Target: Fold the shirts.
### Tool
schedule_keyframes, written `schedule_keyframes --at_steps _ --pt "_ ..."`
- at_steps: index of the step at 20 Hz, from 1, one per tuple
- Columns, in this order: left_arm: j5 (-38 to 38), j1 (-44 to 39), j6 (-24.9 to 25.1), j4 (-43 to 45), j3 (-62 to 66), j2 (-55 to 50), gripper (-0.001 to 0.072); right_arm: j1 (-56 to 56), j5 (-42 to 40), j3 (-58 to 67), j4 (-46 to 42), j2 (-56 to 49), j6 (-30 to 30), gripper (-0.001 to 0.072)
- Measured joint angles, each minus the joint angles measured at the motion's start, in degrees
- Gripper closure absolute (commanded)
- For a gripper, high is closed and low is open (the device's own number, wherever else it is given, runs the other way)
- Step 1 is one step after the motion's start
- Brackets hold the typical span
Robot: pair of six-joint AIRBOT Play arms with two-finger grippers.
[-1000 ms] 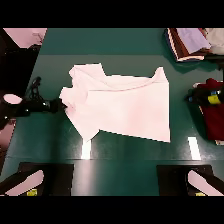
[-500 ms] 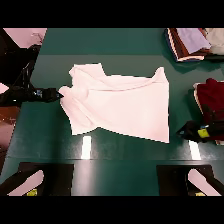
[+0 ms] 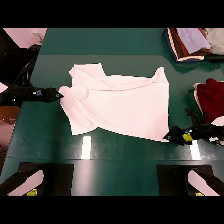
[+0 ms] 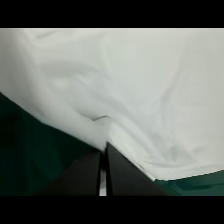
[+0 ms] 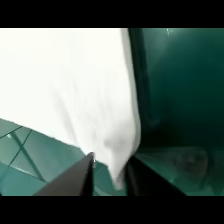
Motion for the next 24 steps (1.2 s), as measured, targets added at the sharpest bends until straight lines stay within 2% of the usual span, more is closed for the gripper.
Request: schedule_keyframes --at_steps 4,7,11,18,21,24 --pt "-0.9 0.0 -0.1 0.3 0.5 0.2 0.0683 1.7 -1.3 1.4 -0.3 0.2 0.1 0.0697" --pt "-2.9 0.0 -1.0 2.5 5.8 1.5 0.0682 1.6 0.7 8.6 -0.1 2.7 0.3 0.0697" --pt "-6.6 0.0 -2.3 3.8 22.2 4.2 0.0682 -1.8 2.1 27.9 0.2 8.1 1.9 0.0697" --pt "-10.2 0.0 -6.4 4.0 60.5 6.4 0.0682 -11.0 2.2 69.8 0.3 11.3 2.6 0.0697" --pt "-8.2 0.1 -8.2 3.0 69.5 8.8 0.0683 -15.0 2.3 82.6 0.3 11.4 2.7 0.0697" --pt "-5.4 0.1 -9.0 0.7 72.8 12.6 0.0682 -17.9 3.2 90.3 0.4 11.3 2.8 0.0697"
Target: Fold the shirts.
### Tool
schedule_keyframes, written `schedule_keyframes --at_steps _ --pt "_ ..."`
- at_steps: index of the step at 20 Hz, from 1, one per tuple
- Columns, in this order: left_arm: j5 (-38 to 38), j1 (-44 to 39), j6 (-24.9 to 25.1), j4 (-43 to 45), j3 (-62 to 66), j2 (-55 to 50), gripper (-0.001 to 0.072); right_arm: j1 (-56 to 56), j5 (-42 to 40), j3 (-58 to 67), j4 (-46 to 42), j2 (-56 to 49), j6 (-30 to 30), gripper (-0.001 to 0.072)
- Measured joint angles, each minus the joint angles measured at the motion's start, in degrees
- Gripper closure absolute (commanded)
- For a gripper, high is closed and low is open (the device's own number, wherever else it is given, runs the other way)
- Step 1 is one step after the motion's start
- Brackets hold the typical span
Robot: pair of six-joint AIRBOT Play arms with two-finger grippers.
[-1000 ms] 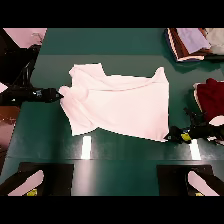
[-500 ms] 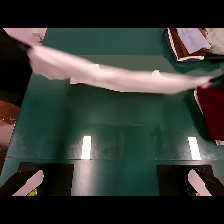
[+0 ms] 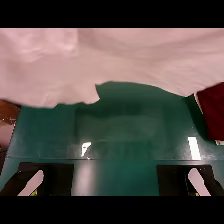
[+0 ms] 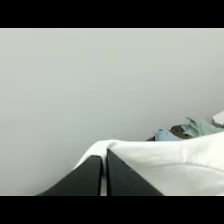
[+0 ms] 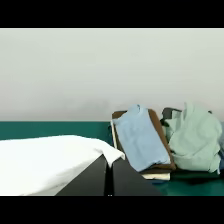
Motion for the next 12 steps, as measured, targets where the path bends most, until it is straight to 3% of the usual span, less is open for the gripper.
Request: schedule_keyframes --at_steps 4,8,12 --pt "1.5 -0.1 -0.3 -1.1 -0.3 2.7 0.0683 -1.4 3.2 1.0 0.3 -1.8 0.4 0.0697" --pt "-0.6 -0.1 -0.5 -0.6 -11.8 0.7 0.0682 2.5 8.1 -3.7 0.8 -8.6 0.5 0.0697" --pt "-4.9 -1.1 -0.5 -0.3 -25.7 -7.7 0.0682 11.7 12.0 -9.1 -3.1 -20.2 0.6 0.0697"
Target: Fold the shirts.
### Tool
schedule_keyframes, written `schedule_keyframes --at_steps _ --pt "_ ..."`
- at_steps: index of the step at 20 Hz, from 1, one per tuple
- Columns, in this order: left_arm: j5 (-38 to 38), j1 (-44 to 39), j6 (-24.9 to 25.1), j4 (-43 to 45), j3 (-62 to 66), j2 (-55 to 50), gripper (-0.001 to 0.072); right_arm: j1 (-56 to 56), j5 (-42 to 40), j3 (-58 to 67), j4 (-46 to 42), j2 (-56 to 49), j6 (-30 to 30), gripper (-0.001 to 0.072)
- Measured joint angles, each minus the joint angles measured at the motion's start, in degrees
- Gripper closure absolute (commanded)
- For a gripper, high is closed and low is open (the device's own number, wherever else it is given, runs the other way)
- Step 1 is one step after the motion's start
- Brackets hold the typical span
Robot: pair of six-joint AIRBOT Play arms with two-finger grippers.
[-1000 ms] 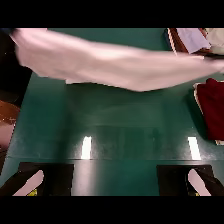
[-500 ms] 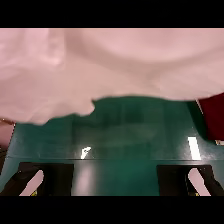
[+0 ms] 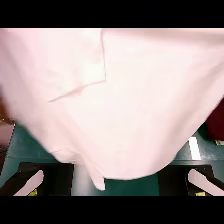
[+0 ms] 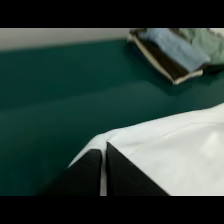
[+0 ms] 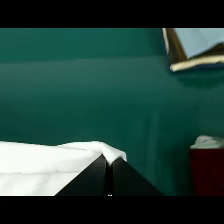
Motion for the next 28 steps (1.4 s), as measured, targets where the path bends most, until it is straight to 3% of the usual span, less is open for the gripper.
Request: schedule_keyframes --at_steps 5,10,15,19,28 --pt "0.2 -3.6 3.2 -0.2 -9.2 -17.6 0.0681 7.9 0.8 -4.5 -3.5 -16.8 0.0 0.0697" --pt "11.5 -4.6 5.3 -0.4 -11.0 -31.7 0.0681 9.1 -7.8 -5.5 -4.3 -28.3 0.5 0.0697" --pt "19.5 -4.7 10.9 0.3 -10.5 -35.7 0.0683 9.2 -16.5 -5.7 -4.5 -31.3 0.7 0.0697" --pt "15.9 -4.8 12.5 6.8 -9.9 -35.7 0.0684 9.9 -16.2 -8.3 -7.7 -29.9 0.7 0.0698" --pt "5.9 -4.8 11.6 18.3 -17.0 -35.5 0.0679 10.9 -21.2 -29.6 -11.3 -21.0 0.3 0.0692"
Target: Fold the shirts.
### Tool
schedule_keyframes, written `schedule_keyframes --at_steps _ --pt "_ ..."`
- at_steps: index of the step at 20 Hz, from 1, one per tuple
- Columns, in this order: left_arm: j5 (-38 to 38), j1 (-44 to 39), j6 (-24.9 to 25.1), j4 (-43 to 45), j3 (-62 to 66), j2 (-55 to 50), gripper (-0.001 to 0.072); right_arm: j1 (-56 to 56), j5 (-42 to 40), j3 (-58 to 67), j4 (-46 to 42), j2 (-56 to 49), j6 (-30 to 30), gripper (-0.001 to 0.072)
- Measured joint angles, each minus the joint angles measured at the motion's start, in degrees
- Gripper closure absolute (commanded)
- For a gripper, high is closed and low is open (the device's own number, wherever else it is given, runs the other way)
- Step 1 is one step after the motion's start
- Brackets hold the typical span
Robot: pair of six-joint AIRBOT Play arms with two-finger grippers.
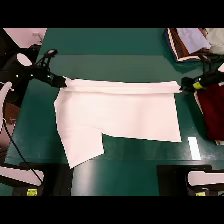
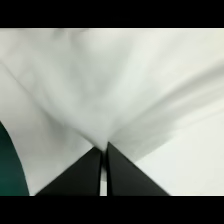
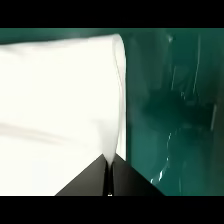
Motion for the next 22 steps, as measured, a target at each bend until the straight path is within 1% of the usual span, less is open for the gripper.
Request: schedule_keyframes --at_steps 1,2,3,6,7,8,11,14,18,21,22 --pt "-0.5 0.0 -1.1 0.7 -0.4 0.0 0.0556 0.0 -0.5 -1.6 0.6 0.3 0.0 0.0680" --pt "-1.1 0.0 -2.6 1.9 -0.8 0.0 0.0228 0.0 -0.8 -2.8 1.2 0.6 0.0 0.0517" --pt "-1.4 0.1 -4.2 3.0 -1.0 0.0 0.0069 0.0 -1.0 -3.7 1.6 0.8 0.0 0.0333" --pt "-3.2 0.3 -8.6 4.6 -1.3 0.3 0.0070 -0.7 -0.5 -5.3 3.2 1.8 0.0 0.0327" --pt "-4.0 0.9 -9.7 5.2 -1.3 0.7 0.0196 -1.2 0.3 -5.6 3.3 2.4 0.0 0.0327" --pt "-5.1 1.8 -10.7 5.7 -1.5 1.6 0.0228 -1.9 2.0 -5.8 3.6 3.5 -0.1 0.0327" --pt "-8.7 4.4 -12.4 6.1 -6.2 7.5 0.0227 -4.1 6.7 -6.5 3.9 7.5 -1.2 0.0328" --pt "-10.9 6.2 -14.1 6.3 -17.8 17.8 0.0228 -5.7 9.8 -7.9 4.2 12.0 -2.7 0.0328" --pt "-14.1 7.0 -16.1 4.6 -35.1 31.0 0.0228 -6.3 10.3 -9.9 4.3 15.5 -3.4 0.0329" --pt "-14.3 7.3 -16.9 2.6 -45.7 36.7 0.0227 -5.4 10.1 -10.4 4.3 16.4 -3.9 0.0335" --pt "-13.9 7.3 -17.0 2.0 -48.4 37.6 0.0204 -5.1 10.1 -10.5 4.3 16.6 -4.1 0.0335"
